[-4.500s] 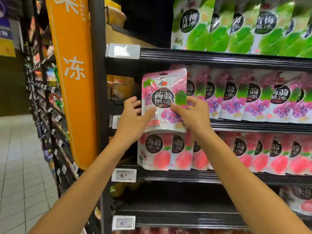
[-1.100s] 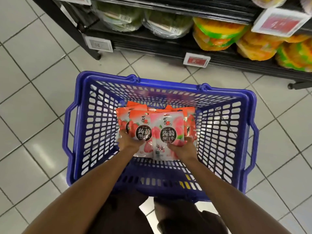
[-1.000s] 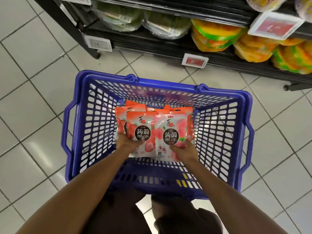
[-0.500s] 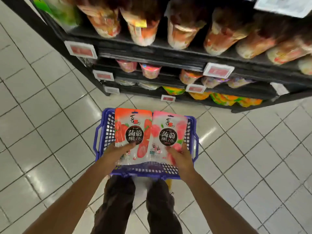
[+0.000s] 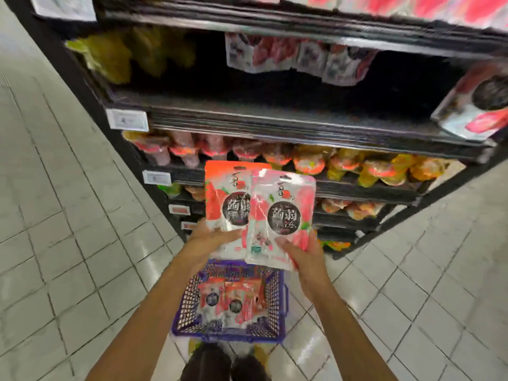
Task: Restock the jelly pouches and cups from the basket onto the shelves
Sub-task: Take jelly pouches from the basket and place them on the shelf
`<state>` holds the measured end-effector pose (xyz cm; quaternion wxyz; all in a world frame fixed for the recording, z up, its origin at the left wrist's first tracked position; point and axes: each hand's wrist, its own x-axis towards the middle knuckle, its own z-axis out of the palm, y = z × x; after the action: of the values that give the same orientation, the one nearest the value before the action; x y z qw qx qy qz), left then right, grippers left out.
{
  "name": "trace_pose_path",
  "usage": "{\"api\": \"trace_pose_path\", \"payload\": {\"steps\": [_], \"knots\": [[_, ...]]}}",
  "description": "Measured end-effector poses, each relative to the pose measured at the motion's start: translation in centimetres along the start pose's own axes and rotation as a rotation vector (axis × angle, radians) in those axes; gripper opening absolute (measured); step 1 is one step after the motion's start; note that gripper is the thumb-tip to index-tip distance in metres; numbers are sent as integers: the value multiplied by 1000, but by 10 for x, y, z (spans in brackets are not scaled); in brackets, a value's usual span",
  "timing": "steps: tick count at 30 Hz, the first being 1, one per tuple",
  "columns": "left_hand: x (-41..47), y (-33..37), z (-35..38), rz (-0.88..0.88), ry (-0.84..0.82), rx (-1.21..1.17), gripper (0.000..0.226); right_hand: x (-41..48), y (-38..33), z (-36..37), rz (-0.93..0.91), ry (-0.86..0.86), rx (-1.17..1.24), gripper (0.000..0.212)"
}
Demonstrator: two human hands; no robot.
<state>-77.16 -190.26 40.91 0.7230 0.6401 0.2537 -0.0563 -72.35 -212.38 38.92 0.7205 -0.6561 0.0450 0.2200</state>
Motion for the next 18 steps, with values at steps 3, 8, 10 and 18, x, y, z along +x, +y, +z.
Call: {"api": "trace_pose_path", "payload": {"steps": [3, 8, 10, 18], "knots": [[-12, 40, 8, 127, 13, 14, 38, -10, -47, 0, -112, 13, -41, 56], [-21, 94, 4, 263, -29, 18, 35, -16, -102, 7, -247, -14, -32, 54], [-22, 112, 2, 315, -76, 14, 32, -19, -121, 12, -300, -16, -38, 59], [-23, 160, -11, 391, -144, 15, 56, -27, -169, 30, -388, 34, -8, 67]]}}
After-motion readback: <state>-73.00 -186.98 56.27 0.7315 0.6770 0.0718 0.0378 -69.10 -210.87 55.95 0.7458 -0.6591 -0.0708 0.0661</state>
